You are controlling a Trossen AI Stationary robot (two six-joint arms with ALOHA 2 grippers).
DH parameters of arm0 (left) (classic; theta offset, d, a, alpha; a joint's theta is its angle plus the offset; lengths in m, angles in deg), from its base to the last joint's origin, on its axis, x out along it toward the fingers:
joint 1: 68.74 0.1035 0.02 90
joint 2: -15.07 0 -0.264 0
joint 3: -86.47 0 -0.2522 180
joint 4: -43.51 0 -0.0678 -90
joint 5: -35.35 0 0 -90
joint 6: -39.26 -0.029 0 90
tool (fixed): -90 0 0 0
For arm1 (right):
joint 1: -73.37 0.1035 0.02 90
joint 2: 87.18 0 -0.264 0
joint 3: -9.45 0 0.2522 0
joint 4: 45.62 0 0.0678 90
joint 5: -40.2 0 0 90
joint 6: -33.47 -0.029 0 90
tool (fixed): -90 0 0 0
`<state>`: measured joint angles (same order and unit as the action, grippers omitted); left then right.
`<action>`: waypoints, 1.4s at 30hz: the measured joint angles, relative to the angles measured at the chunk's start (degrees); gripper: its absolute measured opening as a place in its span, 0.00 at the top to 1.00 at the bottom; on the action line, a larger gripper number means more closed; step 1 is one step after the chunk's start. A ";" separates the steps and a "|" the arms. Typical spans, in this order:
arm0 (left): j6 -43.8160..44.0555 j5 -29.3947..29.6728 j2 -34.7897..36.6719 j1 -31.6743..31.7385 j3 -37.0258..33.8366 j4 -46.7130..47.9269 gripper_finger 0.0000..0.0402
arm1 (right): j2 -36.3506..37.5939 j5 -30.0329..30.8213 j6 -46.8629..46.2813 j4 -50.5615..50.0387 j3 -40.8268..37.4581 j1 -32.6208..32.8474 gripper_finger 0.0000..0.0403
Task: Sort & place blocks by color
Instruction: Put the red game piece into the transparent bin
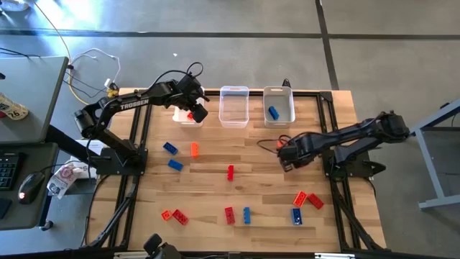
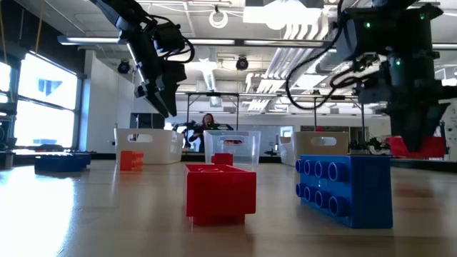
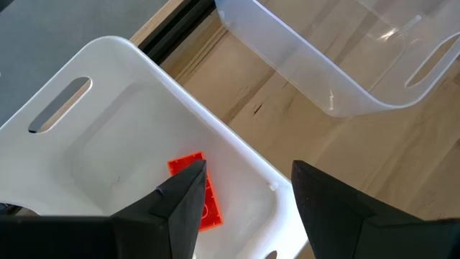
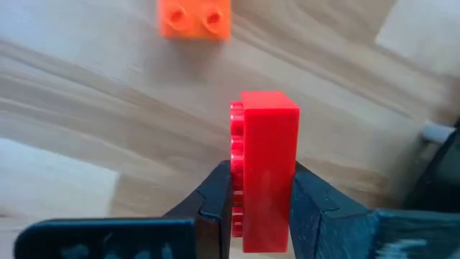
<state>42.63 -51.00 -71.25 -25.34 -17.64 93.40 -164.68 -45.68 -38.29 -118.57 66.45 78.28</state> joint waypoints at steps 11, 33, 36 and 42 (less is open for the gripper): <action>0.92 -0.01 0.00 -0.83 0.00 0.06 0.52 | 1.09 7.87 7.98 3.88 6.61 0.00 0.83; 0.49 -0.01 0.00 -14.74 0.00 3.76 0.52 | 0.94 15.18 32.72 37.26 7.00 -4.94 0.83; 0.49 0.09 0.00 -17.08 0.00 5.61 0.52 | 0.62 15.21 35.45 41.55 7.00 -6.54 0.82; 0.46 4.73 0.59 -21.40 -0.02 9.89 0.52 | -1.21 14.82 40.74 50.75 7.06 -9.86 0.82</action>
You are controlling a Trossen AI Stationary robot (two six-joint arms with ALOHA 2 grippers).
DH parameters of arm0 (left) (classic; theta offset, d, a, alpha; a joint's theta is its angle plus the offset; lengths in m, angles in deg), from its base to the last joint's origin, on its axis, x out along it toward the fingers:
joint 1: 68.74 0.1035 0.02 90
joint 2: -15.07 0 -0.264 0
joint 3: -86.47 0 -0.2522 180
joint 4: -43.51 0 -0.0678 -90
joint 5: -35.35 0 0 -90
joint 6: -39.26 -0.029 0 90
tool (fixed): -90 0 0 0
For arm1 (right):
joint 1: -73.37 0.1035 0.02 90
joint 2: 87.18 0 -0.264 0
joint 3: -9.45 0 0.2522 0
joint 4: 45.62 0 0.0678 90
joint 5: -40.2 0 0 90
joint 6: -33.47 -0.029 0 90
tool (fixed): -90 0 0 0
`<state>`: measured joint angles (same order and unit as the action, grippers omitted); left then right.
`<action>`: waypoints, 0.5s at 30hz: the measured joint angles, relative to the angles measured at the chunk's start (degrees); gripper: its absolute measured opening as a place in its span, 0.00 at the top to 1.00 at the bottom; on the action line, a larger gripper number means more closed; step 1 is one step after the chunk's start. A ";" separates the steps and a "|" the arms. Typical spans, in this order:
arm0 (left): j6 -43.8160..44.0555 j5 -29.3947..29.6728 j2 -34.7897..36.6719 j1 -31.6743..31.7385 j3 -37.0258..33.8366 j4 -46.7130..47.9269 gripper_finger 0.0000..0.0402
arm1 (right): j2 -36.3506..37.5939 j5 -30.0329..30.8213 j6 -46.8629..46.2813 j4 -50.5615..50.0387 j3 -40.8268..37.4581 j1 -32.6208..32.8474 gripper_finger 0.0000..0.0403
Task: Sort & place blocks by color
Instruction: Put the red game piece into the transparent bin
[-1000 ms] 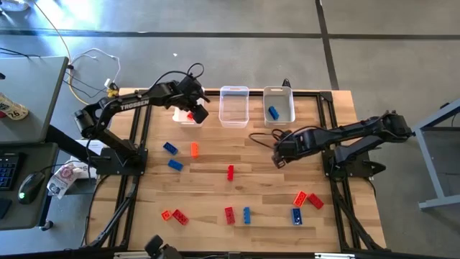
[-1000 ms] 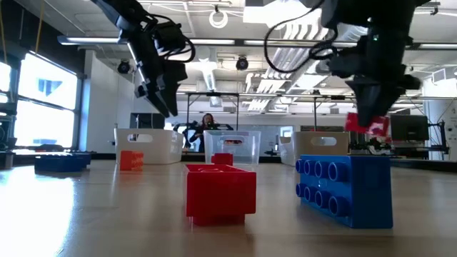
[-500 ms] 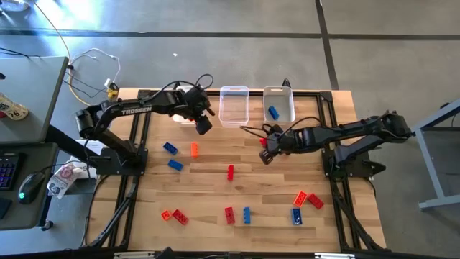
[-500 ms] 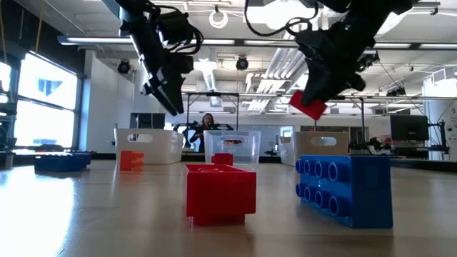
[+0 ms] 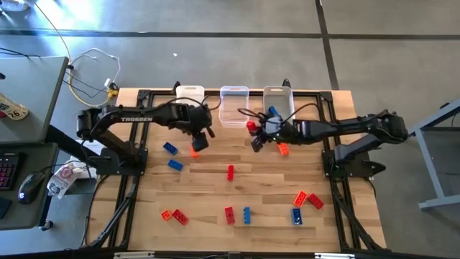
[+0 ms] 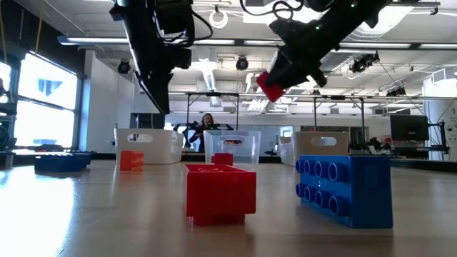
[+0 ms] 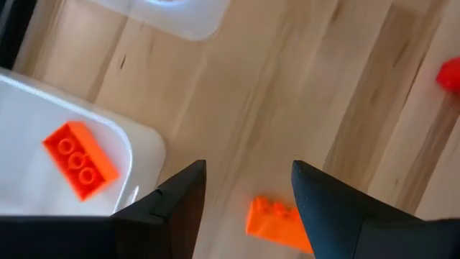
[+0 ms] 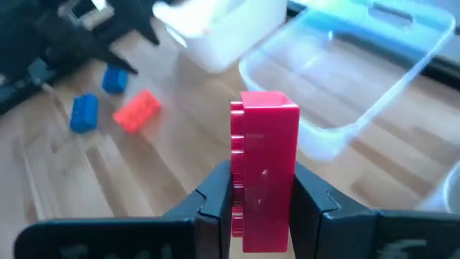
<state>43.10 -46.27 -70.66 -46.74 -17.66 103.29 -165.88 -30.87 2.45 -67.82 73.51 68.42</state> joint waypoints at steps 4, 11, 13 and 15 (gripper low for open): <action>0.49 3.20 2.08 -2.31 0.00 2.25 0.52 | -2.69 -0.67 2.65 5.72 -0.02 -2.31 0.82; 1.89 3.39 6.78 -5.23 -0.02 5.25 0.52 | -7.18 -0.47 5.57 13.50 -0.02 -5.81 0.82; 2.89 3.55 7.73 -6.12 -0.02 7.11 0.52 | -8.43 -0.44 6.05 15.80 -0.02 -6.57 0.82; 4.07 4.34 8.57 -7.07 -0.02 8.76 0.52 | -9.82 -0.46 6.58 17.83 -0.02 -7.28 0.82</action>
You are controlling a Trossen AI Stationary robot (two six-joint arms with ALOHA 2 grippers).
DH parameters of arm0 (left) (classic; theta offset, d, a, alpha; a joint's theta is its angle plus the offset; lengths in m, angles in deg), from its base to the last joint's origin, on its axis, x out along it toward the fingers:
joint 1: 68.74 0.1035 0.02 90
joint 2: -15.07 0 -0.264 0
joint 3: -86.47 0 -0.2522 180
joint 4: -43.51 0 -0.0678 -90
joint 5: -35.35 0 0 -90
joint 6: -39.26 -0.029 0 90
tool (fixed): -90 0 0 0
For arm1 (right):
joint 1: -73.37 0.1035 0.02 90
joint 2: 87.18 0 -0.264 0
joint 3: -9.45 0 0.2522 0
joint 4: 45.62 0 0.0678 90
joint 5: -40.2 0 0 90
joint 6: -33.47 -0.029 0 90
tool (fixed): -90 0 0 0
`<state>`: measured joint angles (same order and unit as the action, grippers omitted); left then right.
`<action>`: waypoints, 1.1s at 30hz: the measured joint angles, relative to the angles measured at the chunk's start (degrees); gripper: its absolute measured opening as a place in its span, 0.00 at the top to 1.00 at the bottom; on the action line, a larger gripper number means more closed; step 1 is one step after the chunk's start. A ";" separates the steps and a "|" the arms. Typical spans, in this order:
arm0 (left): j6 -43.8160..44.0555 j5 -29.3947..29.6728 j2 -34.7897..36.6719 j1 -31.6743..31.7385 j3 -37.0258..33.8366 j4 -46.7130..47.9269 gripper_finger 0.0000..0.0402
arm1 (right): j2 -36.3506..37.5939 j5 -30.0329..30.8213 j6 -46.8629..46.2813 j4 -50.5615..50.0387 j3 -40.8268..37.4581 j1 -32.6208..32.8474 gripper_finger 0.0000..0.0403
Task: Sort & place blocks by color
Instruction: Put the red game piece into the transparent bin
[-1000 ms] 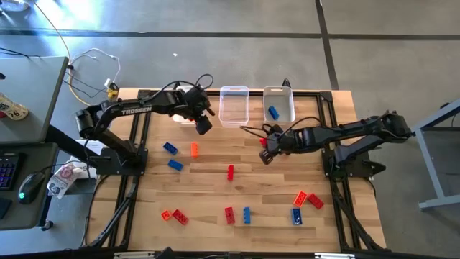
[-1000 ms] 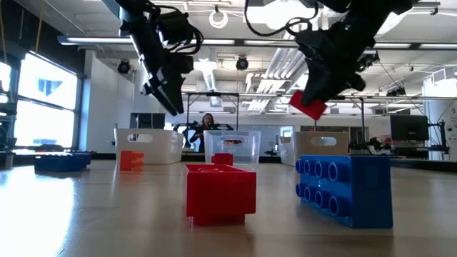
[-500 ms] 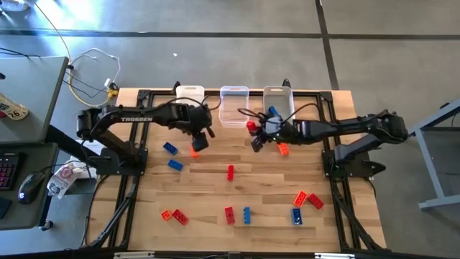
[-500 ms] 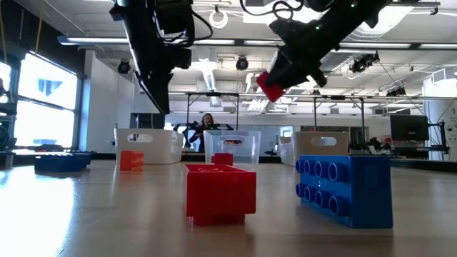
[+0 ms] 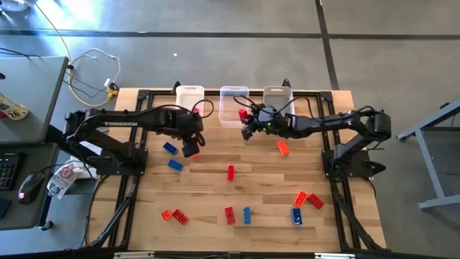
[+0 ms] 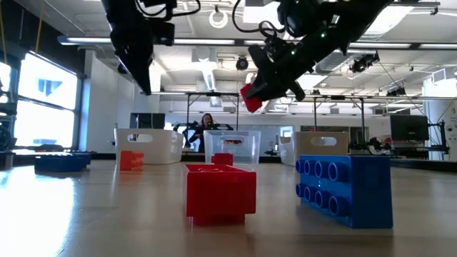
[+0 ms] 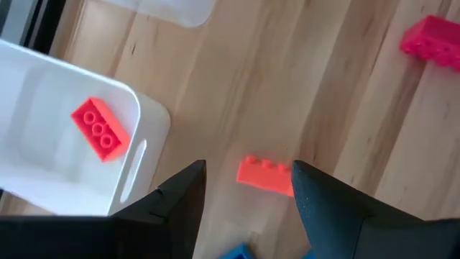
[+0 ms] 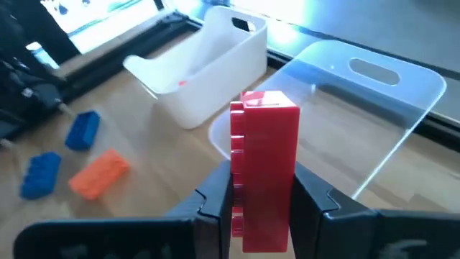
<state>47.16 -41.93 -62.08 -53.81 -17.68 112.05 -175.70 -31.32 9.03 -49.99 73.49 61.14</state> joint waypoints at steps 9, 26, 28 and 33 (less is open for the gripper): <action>4.26 1.67 2.87 -3.65 -2.20 2.27 0.52 | -5.74 0.16 4.68 8.45 -0.04 -2.02 0.82; 11.42 1.94 3.18 -9.02 -9.97 3.06 0.52 | -13.89 -0.05 8.81 14.88 -0.04 -4.63 0.82; 12.19 1.92 3.18 -9.81 -9.99 3.34 0.52 | -14.03 -0.53 8.14 14.47 -0.04 -5.00 0.82; 13.00 1.69 3.18 -11.67 -9.99 3.61 0.52 | -13.98 -2.32 7.97 14.33 -0.04 -6.12 0.79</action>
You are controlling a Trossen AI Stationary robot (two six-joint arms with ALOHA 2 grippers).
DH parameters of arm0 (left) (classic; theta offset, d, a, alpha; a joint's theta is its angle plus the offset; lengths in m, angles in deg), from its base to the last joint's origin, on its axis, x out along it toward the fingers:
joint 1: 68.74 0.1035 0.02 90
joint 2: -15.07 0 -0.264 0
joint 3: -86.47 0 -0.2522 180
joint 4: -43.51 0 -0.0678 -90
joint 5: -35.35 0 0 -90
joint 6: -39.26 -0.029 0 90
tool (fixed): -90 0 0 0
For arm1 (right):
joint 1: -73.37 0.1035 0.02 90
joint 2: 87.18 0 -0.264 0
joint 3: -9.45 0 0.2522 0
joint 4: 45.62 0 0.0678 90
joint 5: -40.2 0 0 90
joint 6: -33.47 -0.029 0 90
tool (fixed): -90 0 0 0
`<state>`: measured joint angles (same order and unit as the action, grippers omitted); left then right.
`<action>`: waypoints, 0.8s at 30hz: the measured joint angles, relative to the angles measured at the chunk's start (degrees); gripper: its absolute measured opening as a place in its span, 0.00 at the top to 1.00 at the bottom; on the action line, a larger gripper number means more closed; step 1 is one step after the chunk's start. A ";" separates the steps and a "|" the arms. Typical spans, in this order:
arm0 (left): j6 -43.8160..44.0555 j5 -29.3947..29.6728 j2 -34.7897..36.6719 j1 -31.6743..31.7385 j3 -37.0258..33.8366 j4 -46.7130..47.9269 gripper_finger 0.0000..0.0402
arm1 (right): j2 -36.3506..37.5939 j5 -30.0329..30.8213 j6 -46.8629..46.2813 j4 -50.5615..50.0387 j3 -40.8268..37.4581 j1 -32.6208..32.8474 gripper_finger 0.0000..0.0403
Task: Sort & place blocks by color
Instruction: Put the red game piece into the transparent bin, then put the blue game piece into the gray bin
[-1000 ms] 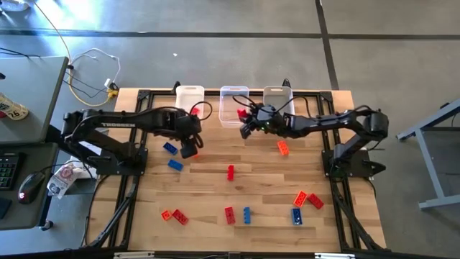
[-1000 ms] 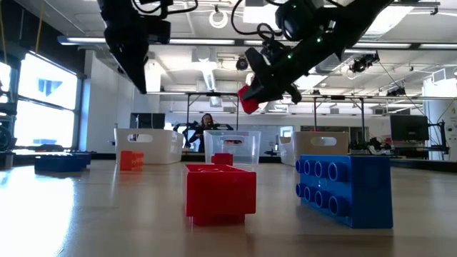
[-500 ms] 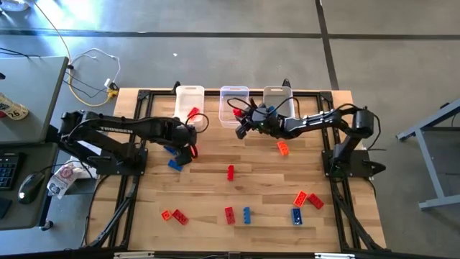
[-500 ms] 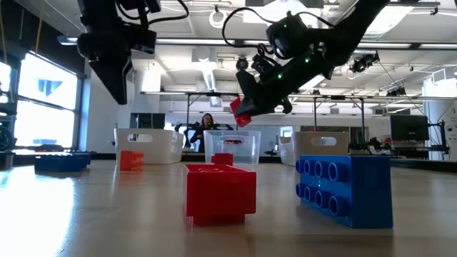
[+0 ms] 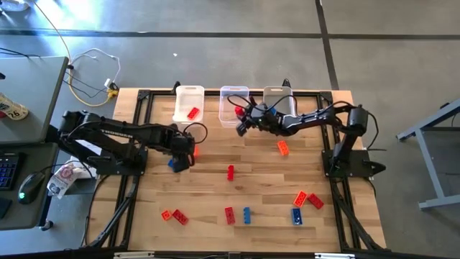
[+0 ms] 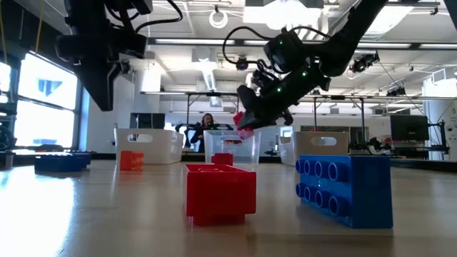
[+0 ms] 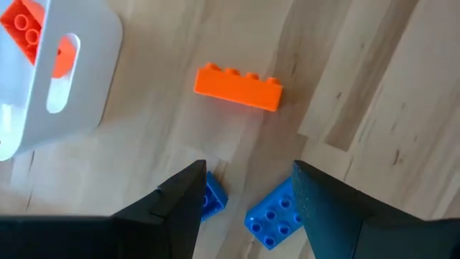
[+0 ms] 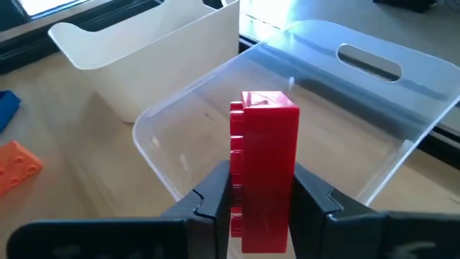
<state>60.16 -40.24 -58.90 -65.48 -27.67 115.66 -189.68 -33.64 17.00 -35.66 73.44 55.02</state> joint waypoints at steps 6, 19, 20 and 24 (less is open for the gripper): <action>0.02 -2.66 0.00 -2.33 0.00 0.11 0.52 | 0.02 -1.37 -1.55 -1.18 0.00 -1.17 0.71; -0.01 -7.63 -0.01 -4.52 0.00 0.55 0.52 | 1.53 -0.20 -1.27 -1.64 0.00 -1.17 0.66; -0.04 -8.60 -0.02 -4.51 0.00 0.55 0.52 | 2.22 -0.16 -1.09 -2.15 0.00 -1.17 0.66; -1.20 -11.56 -0.07 -4.52 0.00 1.06 0.52 | 5.72 -1.21 0.07 -3.01 0.00 -1.04 0.66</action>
<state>58.96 -51.81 -58.97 -70.00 -27.67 116.72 -183.97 -34.85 17.07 -38.67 73.44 53.98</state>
